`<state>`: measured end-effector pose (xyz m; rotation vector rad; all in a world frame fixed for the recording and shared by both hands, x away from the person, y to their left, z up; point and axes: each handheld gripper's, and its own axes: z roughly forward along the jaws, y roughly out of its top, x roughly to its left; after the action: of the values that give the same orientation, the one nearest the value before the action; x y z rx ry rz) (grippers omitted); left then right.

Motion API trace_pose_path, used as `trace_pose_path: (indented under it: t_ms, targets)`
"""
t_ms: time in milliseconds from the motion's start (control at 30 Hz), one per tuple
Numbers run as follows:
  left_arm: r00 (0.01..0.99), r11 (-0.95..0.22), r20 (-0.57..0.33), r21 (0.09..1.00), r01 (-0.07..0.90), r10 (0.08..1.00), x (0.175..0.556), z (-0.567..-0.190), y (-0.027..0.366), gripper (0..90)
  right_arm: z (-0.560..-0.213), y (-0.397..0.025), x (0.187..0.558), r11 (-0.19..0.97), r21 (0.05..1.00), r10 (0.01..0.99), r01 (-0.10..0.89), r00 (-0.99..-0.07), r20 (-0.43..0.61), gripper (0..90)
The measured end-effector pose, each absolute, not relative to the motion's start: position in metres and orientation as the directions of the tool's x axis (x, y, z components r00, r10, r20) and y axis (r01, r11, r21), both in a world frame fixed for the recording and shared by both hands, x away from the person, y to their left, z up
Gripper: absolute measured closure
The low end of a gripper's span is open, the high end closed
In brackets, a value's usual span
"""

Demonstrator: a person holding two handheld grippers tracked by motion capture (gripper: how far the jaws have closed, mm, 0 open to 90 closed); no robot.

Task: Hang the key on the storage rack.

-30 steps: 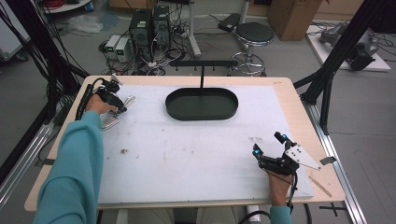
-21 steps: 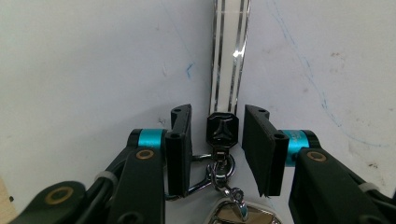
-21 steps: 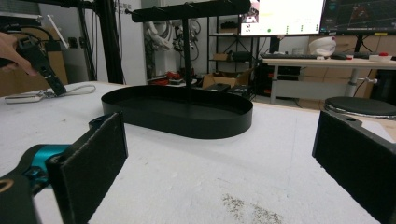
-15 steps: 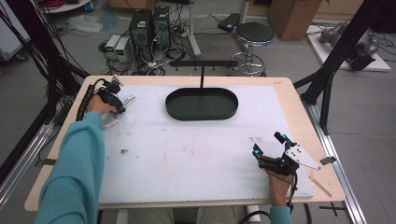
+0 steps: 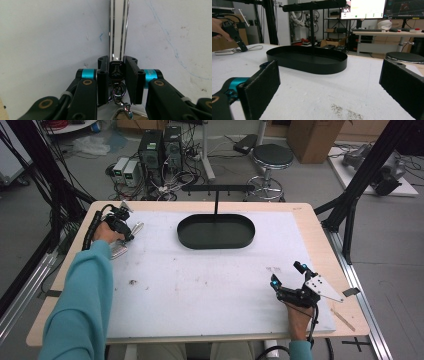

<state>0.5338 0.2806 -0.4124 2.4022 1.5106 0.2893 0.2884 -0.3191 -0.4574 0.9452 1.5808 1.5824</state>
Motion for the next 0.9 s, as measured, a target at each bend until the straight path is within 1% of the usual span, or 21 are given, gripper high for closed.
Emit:
trace_pose_path:
  t_ms: [167,367,567,700,767,833,900]
  targets:
    - [0.416,-0.395,0.015,0.346,0.851,0.909,0.534,-0.413,0.280,73.7,-0.457,-0.319,0.288,-0.012,1.000,0.871,0.019,-0.490,0.020,2.7]
    - [0.417,-0.409,0.054,0.341,0.847,0.907,0.532,-0.412,0.275,73.9,-0.457,-0.319,0.288,-0.009,1.000,0.871,0.016,-0.492,0.015,2.7]
    - [0.422,-0.410,0.048,0.351,0.842,0.906,0.531,-0.409,0.275,74.0,-0.457,-0.319,0.288,-0.011,1.000,0.871,0.018,-0.490,0.018,2.7]
    - [0.431,-0.414,0.044,0.381,0.827,0.901,0.528,-0.404,0.274,74.0,-0.457,-0.319,0.288,-0.008,1.000,0.871,0.017,-0.492,0.015,2.7]
    - [0.439,-0.411,0.030,0.411,0.814,0.898,0.525,-0.397,0.274,74.0,-0.457,-0.319,0.288,-0.011,1.000,0.872,0.018,-0.490,0.018,2.7]
    - [0.449,-0.407,0.002,0.425,0.808,0.894,0.524,-0.392,0.274,74.0,-0.457,-0.319,0.288,-0.010,1.000,0.871,0.018,-0.491,0.017,2.7]
    - [0.448,-0.403,-0.003,0.433,0.806,0.894,0.522,-0.390,0.274,74.0,-0.457,-0.319,0.288,-0.009,1.000,0.871,0.017,-0.492,0.016,2.7]
